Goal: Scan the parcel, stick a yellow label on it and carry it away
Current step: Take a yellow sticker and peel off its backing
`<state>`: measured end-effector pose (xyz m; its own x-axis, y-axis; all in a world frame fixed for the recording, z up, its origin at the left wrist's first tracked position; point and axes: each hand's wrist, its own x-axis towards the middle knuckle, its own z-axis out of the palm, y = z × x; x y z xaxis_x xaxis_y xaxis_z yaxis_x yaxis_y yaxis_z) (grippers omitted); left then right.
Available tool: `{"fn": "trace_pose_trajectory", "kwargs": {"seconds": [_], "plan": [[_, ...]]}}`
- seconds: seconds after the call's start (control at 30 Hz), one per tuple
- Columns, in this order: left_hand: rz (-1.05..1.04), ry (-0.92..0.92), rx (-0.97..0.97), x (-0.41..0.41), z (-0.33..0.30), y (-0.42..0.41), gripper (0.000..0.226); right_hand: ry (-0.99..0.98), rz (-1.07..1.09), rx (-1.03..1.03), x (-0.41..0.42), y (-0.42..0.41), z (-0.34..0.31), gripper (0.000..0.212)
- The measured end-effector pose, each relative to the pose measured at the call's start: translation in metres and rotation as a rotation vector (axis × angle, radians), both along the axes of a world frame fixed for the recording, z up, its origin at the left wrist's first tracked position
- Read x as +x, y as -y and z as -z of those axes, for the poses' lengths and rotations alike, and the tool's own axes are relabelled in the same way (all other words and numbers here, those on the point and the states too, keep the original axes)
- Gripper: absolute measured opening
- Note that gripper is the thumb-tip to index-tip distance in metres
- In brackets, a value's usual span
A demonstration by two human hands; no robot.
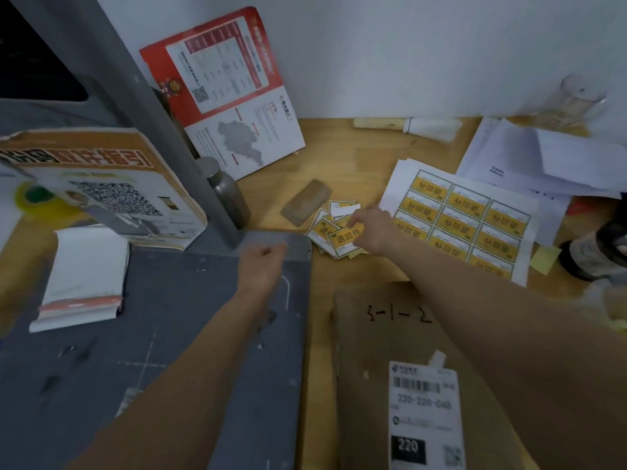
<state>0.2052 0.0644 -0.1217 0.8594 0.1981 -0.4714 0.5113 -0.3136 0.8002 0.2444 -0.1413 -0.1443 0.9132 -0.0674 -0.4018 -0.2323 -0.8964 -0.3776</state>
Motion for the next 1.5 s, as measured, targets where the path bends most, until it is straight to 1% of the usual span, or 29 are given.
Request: {"fn": "trace_pose_trajectory", "kwargs": {"seconds": [0.1, 0.2, 0.27, 0.33, 0.37, 0.43, 0.53, 0.6, 0.63, 0.7, 0.77, 0.8, 0.83, 0.9, 0.93, 1.0, 1.07, 1.13, 1.2, 1.3, 1.37, 1.5], "plan": [[0.027, -0.003, 0.051, 0.007, 0.010, -0.004, 0.046, -0.028, -0.140, -0.122, 0.010, -0.004, 0.011, 0.054], [0.064, -0.018, 0.097, 0.011, 0.017, -0.008, 0.045, -0.035, -0.234, -0.306, 0.011, -0.009, 0.016, 0.064], [0.083, -0.026, 0.099, 0.012, 0.022, -0.009, 0.045, -0.027, -0.253, -0.407, 0.011, -0.010, 0.020, 0.065], [0.093, -0.045, 0.090, 0.012, 0.025, -0.010, 0.045, -0.010, -0.237, -0.456, 0.010, -0.010, 0.021, 0.069], [0.097, -0.057, 0.088, 0.012, 0.027, -0.011, 0.044, 0.005, -0.217, -0.472, 0.010, -0.010, 0.022, 0.068], [0.097, -0.085, 0.077, 0.010, 0.029, -0.013, 0.042, 0.032, -0.189, -0.465, 0.010, -0.008, 0.023, 0.056], [0.109, -0.124, 0.049, 0.007, 0.027, -0.013, 0.038, -0.011, -0.151, -0.326, 0.008, -0.003, 0.020, 0.032], [0.145, -0.139, 0.044, 0.003, 0.022, -0.009, 0.034, -0.032, -0.082, -0.188, 0.004, 0.002, 0.011, 0.026], [0.165, -0.140, 0.041, 0.000, 0.018, -0.006, 0.031, -0.025, -0.025, -0.105, 0.001, 0.005, 0.003, 0.021], [0.195, -0.120, 0.033, -0.003, 0.007, 0.004, 0.024, 0.011, 0.155, 0.174, -0.010, 0.011, -0.017, 0.011], [0.179, -0.080, -0.016, -0.007, -0.007, 0.015, 0.017, 0.081, 0.313, 0.453, -0.027, 0.014, -0.044, 0.010], [0.150, -0.064, -0.061, -0.010, -0.016, 0.021, 0.011, 0.108, 0.352, 0.525, -0.037, 0.016, -0.058, 0.007], [0.117, -0.049, -0.108, -0.012, -0.025, 0.028, 0.011, 0.126, 0.374, 0.583, -0.048, 0.017, -0.070, 0.006], [0.070, -0.039, -0.224, -0.017, -0.041, 0.040, 0.023, 0.148, 0.399, 0.687, -0.069, 0.017, -0.091, 0.018], [0.066, -0.035, -0.293, -0.022, -0.049, 0.047, 0.025, 0.153, 0.405, 0.722, -0.080, 0.016, -0.099, 0.020], [0.069, -0.014, -0.405, -0.036, -0.062, 0.060, 0.025, 0.161, 0.415, 0.767, -0.100, 0.017, -0.111, 0.015], [0.033, 0.016, -0.458, -0.053, -0.072, 0.072, 0.019, 0.188, 0.457, 0.814, -0.121, 0.022, -0.118, 0.017], [-0.031, 0.031, -0.507, -0.072, -0.080, 0.084, 0.014, 0.238, 0.516, 0.848, -0.140, 0.028, -0.122, 0.025], [-0.076, 0.026, -0.559, -0.090, -0.087, 0.095, 0.018, 0.275, 0.581, 0.895, -0.156, 0.036, -0.124, 0.030], [-0.083, 0.022, -0.634, -0.120, -0.097, 0.106, 0.023, 0.277, 0.678, 0.994, -0.177, 0.047, -0.126, 0.025], [-0.109, 0.035, -0.656, -0.140, -0.103, 0.111, 0.021, 0.278, 0.727, 1.058, -0.191, 0.055, -0.126, 0.020], [-0.203, 0.088, -0.606, -0.173, -0.111, 0.119, 0.013, 0.316, 0.783, 1.132, -0.217, 0.068, -0.131, 0.018]]}}
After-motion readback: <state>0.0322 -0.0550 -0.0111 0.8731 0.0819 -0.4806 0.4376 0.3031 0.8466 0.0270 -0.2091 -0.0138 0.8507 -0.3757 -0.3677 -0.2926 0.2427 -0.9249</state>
